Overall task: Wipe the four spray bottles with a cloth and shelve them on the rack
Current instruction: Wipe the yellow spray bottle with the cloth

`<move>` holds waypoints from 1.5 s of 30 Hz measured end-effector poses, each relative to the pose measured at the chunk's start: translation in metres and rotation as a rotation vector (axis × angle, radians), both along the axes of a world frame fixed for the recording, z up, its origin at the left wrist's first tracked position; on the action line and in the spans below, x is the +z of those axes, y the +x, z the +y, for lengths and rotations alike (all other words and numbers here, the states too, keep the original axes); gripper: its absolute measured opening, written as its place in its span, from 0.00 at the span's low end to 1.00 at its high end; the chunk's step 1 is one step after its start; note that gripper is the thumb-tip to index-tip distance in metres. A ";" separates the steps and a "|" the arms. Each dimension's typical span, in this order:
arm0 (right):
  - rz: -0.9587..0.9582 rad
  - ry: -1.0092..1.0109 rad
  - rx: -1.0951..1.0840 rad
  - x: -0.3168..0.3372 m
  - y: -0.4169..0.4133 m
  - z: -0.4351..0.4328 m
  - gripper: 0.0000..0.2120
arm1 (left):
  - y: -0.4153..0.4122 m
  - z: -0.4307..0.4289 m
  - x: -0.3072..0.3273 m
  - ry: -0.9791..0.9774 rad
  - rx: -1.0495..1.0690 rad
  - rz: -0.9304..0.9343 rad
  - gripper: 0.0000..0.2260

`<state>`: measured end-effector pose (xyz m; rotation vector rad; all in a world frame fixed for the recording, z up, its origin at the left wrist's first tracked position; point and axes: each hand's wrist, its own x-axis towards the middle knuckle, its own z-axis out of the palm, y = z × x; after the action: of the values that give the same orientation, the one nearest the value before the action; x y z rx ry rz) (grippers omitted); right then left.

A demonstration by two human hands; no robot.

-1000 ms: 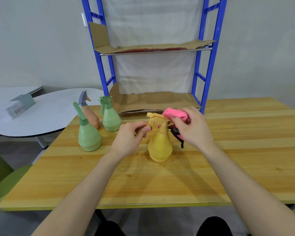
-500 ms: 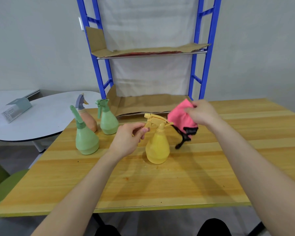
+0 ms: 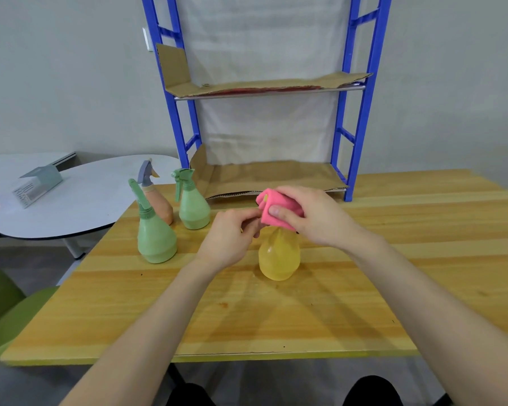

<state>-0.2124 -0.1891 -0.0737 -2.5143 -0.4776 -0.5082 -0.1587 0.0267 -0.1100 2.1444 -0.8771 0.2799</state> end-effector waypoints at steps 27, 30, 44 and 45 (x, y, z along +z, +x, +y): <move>-0.233 0.270 -0.085 -0.024 0.002 0.024 0.11 | -0.021 0.005 -0.009 -0.105 0.121 -0.069 0.10; -0.206 0.478 -0.110 -0.046 -0.007 0.018 0.09 | -0.024 0.007 -0.012 -0.125 0.146 -0.048 0.11; -0.097 0.874 -0.303 -0.094 -0.036 0.054 0.14 | -0.038 0.022 -0.024 -0.206 0.249 0.055 0.12; -0.058 0.782 -0.269 -0.093 -0.035 0.061 0.12 | -0.038 0.022 -0.025 -0.210 0.243 0.060 0.11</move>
<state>-0.2472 -0.1282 -0.1664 -1.8089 0.0562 -0.7050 -0.1970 0.0490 -0.1352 2.0498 -0.5274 0.4097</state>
